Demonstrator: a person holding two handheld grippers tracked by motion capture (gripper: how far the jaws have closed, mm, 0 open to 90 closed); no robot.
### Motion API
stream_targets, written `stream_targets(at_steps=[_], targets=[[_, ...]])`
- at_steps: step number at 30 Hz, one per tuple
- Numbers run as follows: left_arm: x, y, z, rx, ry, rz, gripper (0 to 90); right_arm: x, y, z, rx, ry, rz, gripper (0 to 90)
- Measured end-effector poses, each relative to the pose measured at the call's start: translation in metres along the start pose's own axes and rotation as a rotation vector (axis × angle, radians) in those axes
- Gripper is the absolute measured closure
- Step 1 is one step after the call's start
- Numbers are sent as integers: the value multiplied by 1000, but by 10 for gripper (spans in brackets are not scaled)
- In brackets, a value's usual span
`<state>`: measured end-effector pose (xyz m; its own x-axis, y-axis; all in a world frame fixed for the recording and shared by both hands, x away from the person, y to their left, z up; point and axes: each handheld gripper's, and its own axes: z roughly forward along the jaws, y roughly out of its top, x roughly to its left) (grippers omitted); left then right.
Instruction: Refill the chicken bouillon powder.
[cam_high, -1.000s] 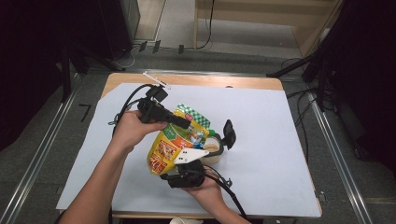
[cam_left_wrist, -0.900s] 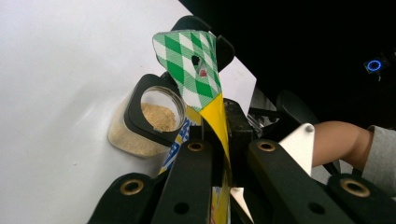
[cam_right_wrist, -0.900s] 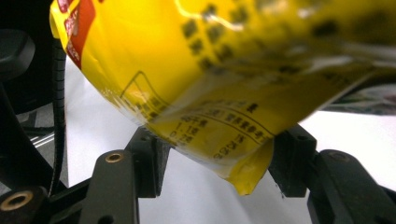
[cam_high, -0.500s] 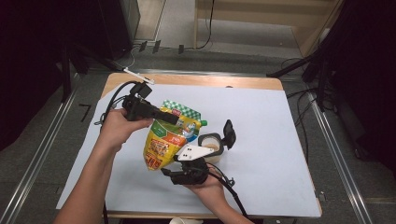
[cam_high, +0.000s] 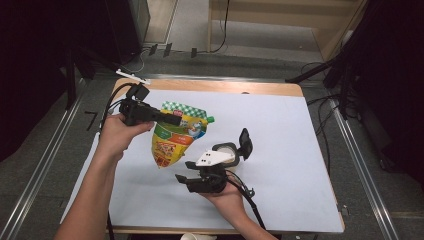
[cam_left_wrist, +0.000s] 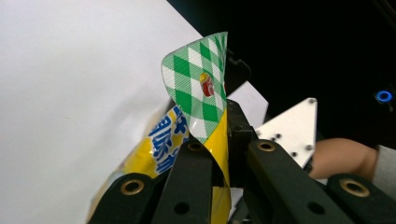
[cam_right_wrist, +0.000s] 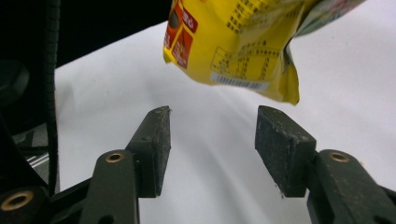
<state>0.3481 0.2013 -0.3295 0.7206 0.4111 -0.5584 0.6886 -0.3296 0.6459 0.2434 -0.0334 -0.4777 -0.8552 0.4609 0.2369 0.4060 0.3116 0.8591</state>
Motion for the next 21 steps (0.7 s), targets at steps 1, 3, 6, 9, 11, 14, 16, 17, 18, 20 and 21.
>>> stream_targets(at_steps=[1,3,6,9,11,14,16,17,18,20,21], targets=[[2,0,-1,-4,6,2,900,0,2,0,-4,4,1,476],[7,-1,-2,-11,17,-6,900,0,4,-1,-8,12,1,478],[16,-2,-3,-22,28,-19,900,0,7,-1,-15,19,-3,480],[23,-3,-4,-36,54,-25,900,-1,7,-1,-1,15,-5,479],[26,-3,-3,-44,76,-17,900,-2,7,0,11,14,1,479],[29,-3,1,-62,111,-10,900,-2,7,-1,12,15,0,479],[32,-3,3,-64,132,4,900,-1,8,-2,8,18,-5,479],[35,-3,5,-67,143,2,900,-1,8,-2,3,21,-9,479],[37,-4,6,-73,148,-4,900,-1,8,-3,-1,23,-13,479],[42,-7,7,-69,156,-12,900,-1,8,-4,4,19,-16,478],[45,-9,9,-61,161,-18,900,-1,7,-5,3,20,-14,478]])
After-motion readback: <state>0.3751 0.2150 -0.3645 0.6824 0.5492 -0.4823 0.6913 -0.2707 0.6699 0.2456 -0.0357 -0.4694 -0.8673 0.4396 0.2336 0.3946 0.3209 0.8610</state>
